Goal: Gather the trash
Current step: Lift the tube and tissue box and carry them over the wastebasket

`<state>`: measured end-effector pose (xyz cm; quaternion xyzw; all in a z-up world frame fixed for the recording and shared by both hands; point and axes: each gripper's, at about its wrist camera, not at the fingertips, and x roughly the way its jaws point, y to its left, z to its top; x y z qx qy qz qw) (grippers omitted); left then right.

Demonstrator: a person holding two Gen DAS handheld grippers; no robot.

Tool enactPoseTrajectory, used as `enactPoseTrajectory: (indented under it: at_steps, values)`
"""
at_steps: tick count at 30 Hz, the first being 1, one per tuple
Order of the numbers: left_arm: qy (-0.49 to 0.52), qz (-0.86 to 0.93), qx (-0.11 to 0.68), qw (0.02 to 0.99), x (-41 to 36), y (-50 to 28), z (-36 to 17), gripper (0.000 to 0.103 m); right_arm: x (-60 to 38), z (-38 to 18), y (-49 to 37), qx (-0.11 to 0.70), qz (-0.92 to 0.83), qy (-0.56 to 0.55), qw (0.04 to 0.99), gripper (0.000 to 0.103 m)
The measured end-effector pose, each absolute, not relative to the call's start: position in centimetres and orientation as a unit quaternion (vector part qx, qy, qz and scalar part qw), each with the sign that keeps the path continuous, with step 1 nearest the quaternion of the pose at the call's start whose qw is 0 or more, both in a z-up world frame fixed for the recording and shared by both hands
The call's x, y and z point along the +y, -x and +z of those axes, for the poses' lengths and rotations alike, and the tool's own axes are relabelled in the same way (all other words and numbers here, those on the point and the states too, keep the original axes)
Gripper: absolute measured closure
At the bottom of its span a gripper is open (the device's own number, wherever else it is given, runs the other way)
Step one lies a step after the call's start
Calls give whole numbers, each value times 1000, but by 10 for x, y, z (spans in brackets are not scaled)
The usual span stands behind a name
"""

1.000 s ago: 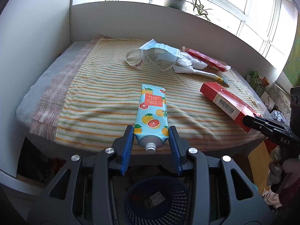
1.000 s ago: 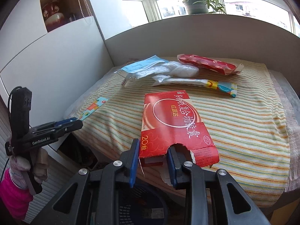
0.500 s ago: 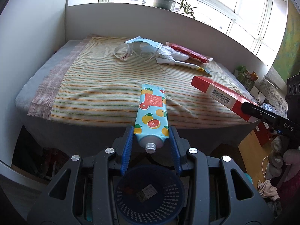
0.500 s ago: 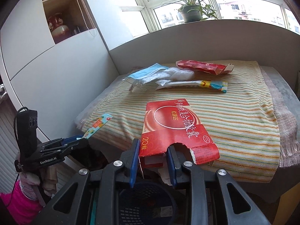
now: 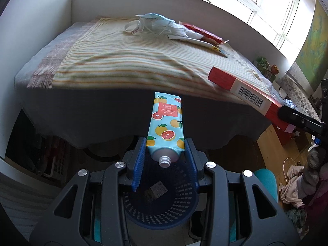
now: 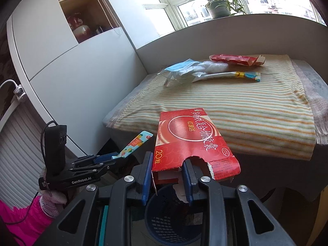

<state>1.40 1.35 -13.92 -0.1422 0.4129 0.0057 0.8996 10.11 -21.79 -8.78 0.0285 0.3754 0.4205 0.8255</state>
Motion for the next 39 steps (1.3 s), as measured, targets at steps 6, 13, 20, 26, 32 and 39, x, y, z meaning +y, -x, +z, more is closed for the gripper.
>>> enactPoseTrajectory:
  at_steps: [6,13,20,26,32,39]
  values:
    - [148,6,430,891,9,-6,-157,65,-221,-96,-82,385,428,-30,817,76]
    - [156,5,457,876,3,-3,-185,65,-222,-110,-68,410,434,-28,802,76]
    - [172,8,489,855,1,1,-218,65,-220,-141,-64,449,427,-33,784,76]
    - [178,10,513,840,0,0,-243,65,-217,-168,-63,476,418,-28,773,76]
    - [179,14,528,830,0,-3,-261,65,-212,-189,-66,495,406,-24,768,76]
    - [183,20,544,819,2,-6,-277,65,-206,-209,-71,514,396,-25,761,76]
